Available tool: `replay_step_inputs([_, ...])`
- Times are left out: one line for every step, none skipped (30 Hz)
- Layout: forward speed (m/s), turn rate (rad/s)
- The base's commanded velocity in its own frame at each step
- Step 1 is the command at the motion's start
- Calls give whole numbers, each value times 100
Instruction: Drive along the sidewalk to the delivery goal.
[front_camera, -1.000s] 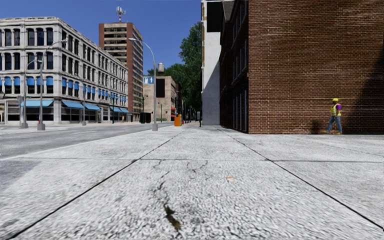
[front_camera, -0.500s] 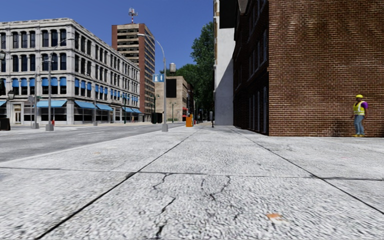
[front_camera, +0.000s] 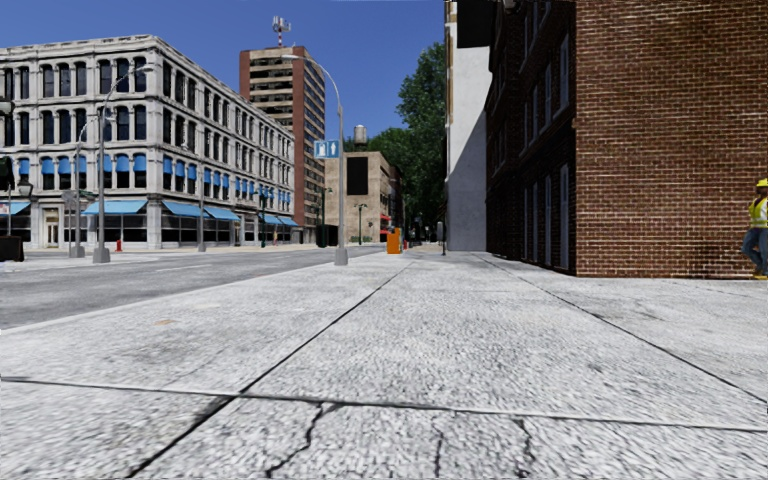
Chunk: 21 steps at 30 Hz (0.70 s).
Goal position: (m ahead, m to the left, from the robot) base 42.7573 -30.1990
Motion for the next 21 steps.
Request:
replay_step_inputs([200,4])
replay_step_inputs([200,0])
replay_step_inputs([200,0])
replay_step_inputs([200,0])
replay_step_inputs([200,0])
replay_step_inputs([200,0])
replay_step_inputs([200,0])
replay_step_inputs([200,0])
replay_step_inputs([200,0])
replay_step_inputs([200,0])
replay_step_inputs([200,0])
replay_step_inputs([200,0])
replay_step_inputs([200,0])
replay_step_inputs([200,0])
replay_step_inputs([200,0])
replay_step_inputs([200,0])
replay_step_inputs([200,0])
replay_step_inputs([200,0])
replay_step_inputs([200,0])
replay_step_inputs([200,0])
replay_step_inputs([200,0])
